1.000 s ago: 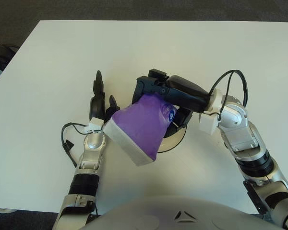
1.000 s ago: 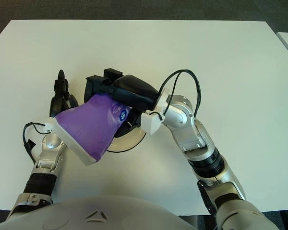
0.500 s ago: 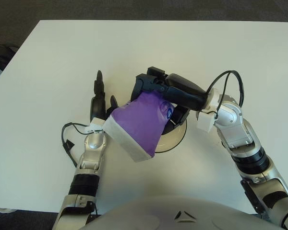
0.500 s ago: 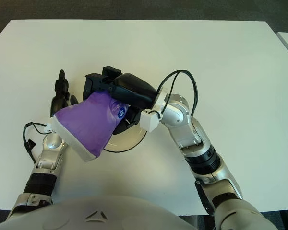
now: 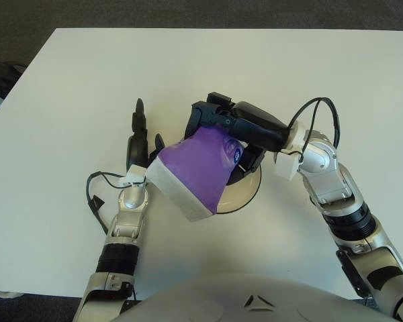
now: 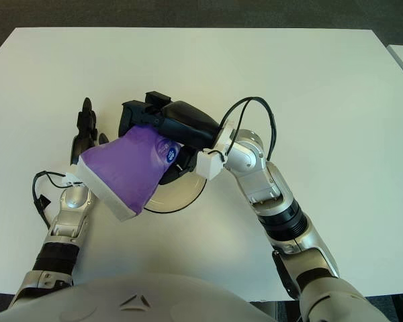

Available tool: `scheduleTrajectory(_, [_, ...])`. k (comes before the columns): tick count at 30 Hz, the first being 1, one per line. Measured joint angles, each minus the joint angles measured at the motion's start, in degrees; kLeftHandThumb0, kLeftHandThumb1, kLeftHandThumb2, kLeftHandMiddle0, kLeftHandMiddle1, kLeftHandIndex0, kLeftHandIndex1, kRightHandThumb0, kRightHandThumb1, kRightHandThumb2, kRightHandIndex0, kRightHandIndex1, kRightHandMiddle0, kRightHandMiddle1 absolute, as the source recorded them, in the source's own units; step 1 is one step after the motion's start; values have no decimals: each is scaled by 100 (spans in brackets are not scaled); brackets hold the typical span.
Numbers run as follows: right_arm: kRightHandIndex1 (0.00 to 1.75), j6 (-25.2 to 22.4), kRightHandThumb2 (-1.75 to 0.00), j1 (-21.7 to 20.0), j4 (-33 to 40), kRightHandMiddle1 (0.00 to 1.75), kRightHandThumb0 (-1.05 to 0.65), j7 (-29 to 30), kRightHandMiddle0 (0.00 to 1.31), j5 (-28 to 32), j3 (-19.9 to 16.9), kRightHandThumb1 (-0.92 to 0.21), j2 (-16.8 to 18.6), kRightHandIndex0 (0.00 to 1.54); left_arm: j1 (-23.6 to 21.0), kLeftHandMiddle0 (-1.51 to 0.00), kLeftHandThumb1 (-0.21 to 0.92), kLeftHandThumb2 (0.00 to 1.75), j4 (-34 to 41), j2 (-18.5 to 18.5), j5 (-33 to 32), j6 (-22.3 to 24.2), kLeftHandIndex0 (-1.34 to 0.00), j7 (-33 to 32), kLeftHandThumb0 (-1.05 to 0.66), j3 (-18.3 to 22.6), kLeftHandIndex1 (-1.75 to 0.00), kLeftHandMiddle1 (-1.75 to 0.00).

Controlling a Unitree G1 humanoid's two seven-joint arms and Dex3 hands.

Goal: Put the tissue paper into the plate.

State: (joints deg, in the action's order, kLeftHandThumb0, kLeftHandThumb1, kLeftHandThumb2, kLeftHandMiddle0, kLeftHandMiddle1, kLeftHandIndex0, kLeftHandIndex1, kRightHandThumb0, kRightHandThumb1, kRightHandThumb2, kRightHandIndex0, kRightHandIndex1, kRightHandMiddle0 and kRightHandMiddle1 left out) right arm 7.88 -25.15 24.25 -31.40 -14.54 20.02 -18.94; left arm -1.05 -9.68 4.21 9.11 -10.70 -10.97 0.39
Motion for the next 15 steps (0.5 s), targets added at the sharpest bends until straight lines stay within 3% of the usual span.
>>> scheduleTrajectory(15, [175,60,-134,-345,-298,175,-47,30,62,-309,-166,-30,-149,111,-28,-7,92,105,-58,83,-88,-231,-1,36,-86,-2,0,0])
